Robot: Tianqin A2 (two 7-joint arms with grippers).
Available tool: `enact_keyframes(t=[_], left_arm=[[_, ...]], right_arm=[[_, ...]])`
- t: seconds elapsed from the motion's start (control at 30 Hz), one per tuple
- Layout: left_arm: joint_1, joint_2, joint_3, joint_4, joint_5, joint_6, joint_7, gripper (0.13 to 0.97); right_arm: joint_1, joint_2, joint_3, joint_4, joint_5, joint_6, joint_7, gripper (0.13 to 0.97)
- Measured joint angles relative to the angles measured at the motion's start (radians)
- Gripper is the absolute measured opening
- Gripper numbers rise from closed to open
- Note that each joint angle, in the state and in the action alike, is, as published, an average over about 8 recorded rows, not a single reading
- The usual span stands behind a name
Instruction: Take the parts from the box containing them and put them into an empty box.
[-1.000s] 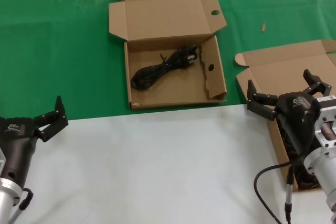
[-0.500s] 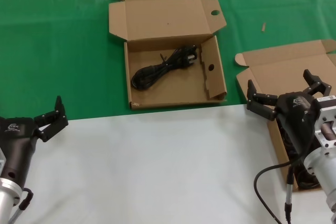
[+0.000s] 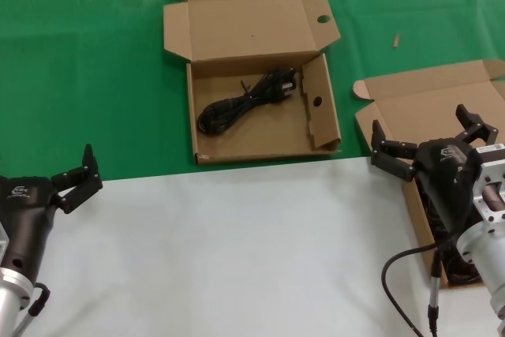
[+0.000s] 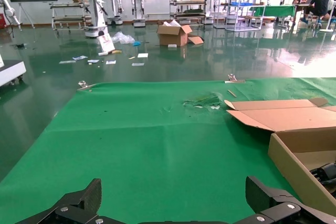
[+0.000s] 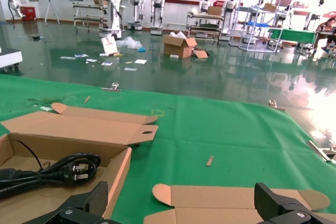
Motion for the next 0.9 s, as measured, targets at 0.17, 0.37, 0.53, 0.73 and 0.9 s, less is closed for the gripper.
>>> enact_keyframes(t=[0.17, 0.37, 0.53, 0.73, 0.9], left_arm=[[0.000, 0.000, 0.000, 0.000, 0.000, 0.000, 0.000, 0.966], [0.000, 0.000, 0.000, 0.000, 0.000, 0.000, 0.000, 0.966], [0.000, 0.000, 0.000, 0.000, 0.000, 0.000, 0.000, 0.966], [0.000, 0.000, 0.000, 0.000, 0.000, 0.000, 0.000, 0.966], [0.000, 0.000, 0.000, 0.000, 0.000, 0.000, 0.000, 0.966]], right_arm=[[0.000, 0.000, 0.000, 0.000, 0.000, 0.000, 0.000, 0.966], [0.000, 0.000, 0.000, 0.000, 0.000, 0.000, 0.000, 0.966], [0.000, 0.000, 0.000, 0.000, 0.000, 0.000, 0.000, 0.966], [0.000, 0.000, 0.000, 0.000, 0.000, 0.000, 0.000, 0.966], [0.000, 0.000, 0.000, 0.000, 0.000, 0.000, 0.000, 0.966]])
